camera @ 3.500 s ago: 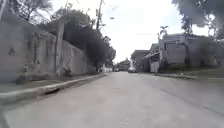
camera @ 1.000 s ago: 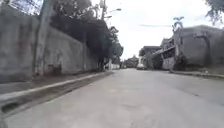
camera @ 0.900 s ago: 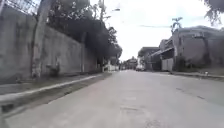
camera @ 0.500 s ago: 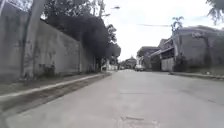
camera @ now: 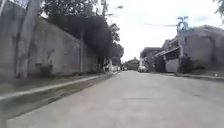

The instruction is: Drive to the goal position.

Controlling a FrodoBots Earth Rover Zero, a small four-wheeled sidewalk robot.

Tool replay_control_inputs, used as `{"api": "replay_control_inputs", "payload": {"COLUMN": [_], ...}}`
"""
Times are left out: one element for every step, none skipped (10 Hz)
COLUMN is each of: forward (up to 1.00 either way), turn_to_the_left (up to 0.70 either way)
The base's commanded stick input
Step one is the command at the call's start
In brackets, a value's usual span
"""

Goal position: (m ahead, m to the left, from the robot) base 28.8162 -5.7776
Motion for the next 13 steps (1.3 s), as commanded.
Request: {"api": "replay_control_inputs", "payload": {"forward": [0.7, 0.7, 0.7, 0.7, 0.7, 0.7, 0.7, 0.7, 0.7, 0.7, 0.7, 0.7, 0.7], "turn_to_the_left": [-0.35, -0.35, -0.34, -0.2, -0.07, 0.0, 0.0, 0.0, -0.35, -0.35, -0.35, -0.35, -0.35]}}
